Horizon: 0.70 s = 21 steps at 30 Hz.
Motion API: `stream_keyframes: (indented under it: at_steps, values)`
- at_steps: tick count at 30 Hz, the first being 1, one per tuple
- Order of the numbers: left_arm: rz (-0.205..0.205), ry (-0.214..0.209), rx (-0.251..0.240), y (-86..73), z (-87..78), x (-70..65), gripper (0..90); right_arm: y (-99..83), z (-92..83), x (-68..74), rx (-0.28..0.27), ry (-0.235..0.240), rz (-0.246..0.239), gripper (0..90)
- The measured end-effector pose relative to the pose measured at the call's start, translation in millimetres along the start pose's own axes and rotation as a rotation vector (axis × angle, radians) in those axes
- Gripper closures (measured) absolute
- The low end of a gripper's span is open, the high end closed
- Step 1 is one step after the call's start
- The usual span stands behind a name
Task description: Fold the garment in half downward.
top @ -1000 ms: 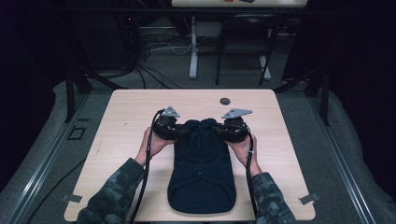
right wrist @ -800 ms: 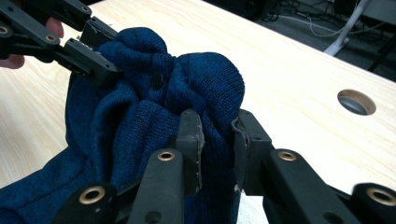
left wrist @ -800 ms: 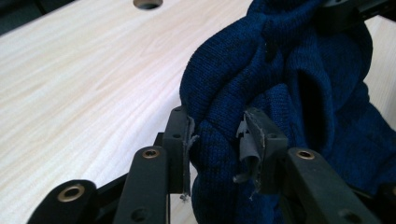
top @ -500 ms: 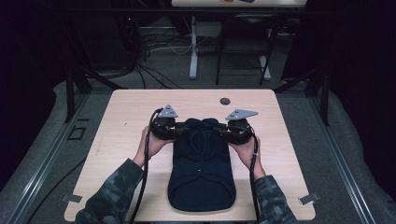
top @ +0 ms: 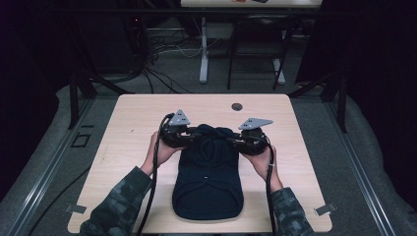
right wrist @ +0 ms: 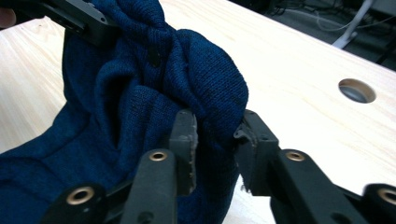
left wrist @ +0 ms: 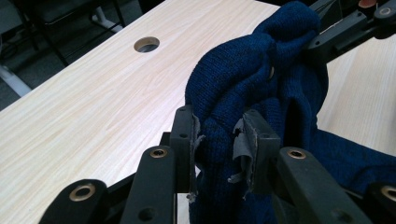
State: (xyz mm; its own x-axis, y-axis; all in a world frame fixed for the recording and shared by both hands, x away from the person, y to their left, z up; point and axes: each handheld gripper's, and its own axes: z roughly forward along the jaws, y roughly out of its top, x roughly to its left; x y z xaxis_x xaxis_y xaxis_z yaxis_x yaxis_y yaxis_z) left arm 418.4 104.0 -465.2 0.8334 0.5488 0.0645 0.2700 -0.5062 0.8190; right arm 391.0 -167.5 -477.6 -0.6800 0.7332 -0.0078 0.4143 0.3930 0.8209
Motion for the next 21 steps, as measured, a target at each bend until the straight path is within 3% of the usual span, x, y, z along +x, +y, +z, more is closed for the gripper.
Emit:
stream_keyframes:
  at_steps: [8,21]
  values:
    - [0.002,-0.015,0.012,-2.2,-3.2,-0.8,69.4,-4.2,-6.3,10.5,-0.036,-0.036,-0.072,76.2]
    - [-0.019,-0.029,0.033,-17.2,-7.2,0.3,66.1,-4.6,-6.0,20.2,-0.032,-0.009,-0.130,76.5]
